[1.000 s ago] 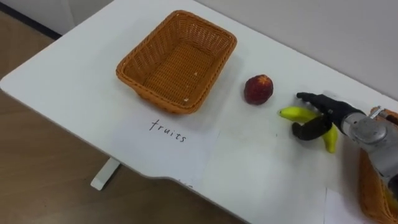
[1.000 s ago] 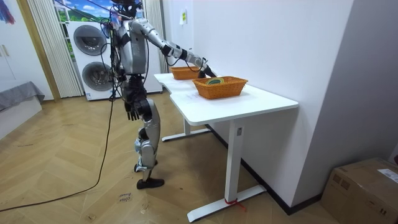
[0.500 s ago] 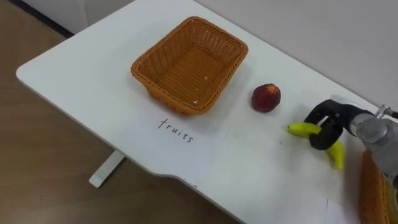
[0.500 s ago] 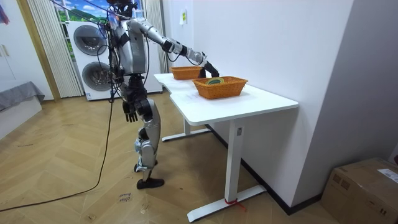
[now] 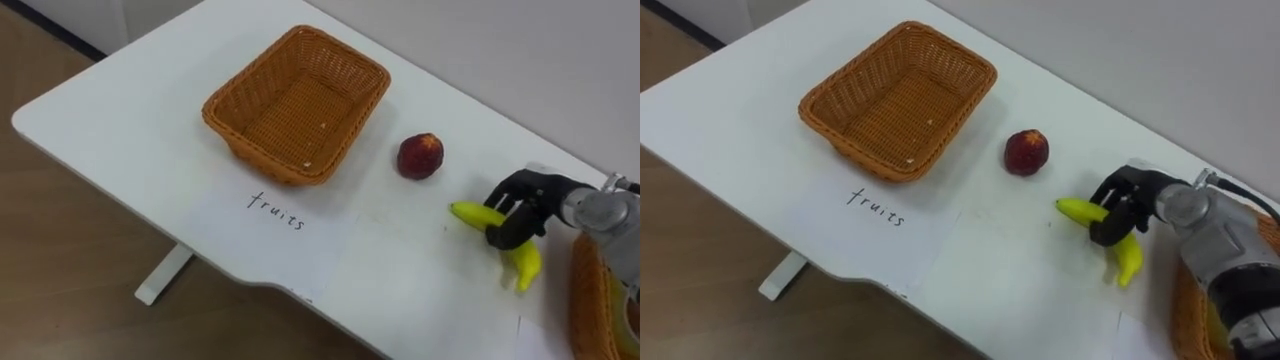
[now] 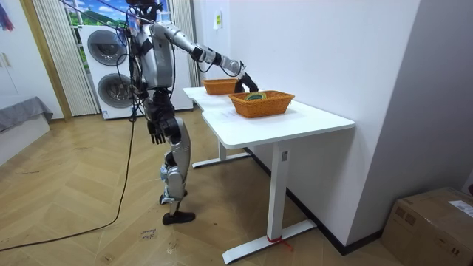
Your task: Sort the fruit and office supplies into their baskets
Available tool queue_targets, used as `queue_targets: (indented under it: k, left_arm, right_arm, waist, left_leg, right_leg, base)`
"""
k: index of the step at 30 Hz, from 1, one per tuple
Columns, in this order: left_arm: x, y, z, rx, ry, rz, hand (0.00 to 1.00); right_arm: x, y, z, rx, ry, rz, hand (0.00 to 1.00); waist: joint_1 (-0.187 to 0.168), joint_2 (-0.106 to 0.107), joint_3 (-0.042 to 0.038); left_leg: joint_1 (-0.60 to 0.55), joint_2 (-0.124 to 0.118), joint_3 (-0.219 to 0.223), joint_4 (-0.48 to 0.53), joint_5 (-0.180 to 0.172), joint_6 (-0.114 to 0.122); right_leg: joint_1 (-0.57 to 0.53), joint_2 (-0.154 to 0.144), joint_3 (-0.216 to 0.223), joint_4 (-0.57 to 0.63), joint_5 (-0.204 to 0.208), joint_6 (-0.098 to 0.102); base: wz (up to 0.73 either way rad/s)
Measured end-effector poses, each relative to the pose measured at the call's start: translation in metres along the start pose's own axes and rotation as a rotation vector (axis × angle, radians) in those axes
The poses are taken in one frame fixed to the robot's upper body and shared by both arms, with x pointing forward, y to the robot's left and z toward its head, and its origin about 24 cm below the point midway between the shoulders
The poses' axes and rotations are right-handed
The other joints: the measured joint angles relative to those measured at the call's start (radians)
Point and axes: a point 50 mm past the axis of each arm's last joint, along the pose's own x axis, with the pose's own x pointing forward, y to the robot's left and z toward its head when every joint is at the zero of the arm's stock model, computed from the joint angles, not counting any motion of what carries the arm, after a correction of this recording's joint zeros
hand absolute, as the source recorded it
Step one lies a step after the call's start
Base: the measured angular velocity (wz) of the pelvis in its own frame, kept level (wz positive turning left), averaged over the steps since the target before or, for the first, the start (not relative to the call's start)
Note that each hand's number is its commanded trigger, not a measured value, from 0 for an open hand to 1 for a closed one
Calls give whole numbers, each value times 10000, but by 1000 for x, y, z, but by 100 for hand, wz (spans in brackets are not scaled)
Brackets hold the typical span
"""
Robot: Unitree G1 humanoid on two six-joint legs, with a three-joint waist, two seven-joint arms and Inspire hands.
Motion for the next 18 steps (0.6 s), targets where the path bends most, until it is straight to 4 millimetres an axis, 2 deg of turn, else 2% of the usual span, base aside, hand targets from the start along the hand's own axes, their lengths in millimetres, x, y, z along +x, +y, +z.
queue_targets:
  k: [10, 12, 16, 18]
  left_arm:
    - [-2, -3, -9, -253, 0, -78, 0]
    - [-2, -4, -11, -325, 46, -84, 0]
    - [-3, -6, -16, -417, 155, -81, 0]
    - [-3, -12, -21, -701, 227, -141, 0]
  right_arm:
    - [-9, 13, 15, -633, -822, 756, 100]
    - [-11, 15, 19, -919, -998, 761, 100]
    - [-16, 14, 27, -1047, -1472, 668, 100]
    - [-21, 13, 27, -901, -1715, 574, 100]
  waist:
    - [-189, 65, 23]
    - [-340, 116, 20]
    - [-489, 238, -26]
    - [-515, 362, -90]
  left_leg:
    - [409, -2, 53, -153, 4, -3]
    - [488, -13, 25, -167, 4, -3]
    - [579, -14, 74, -186, 8, -4]
    - [780, -21, 166, -296, 9, -1]
  right_leg:
    - [328, -10, 20, -19, -1, 2]
    - [421, -9, 11, -55, -1, 3]
    - [501, -5, 50, -93, -1, 3]
    - [633, -12, 149, -123, 2, 8]
  base:
    - [-1]
    - [0]
    - [-2]
    - [-10]
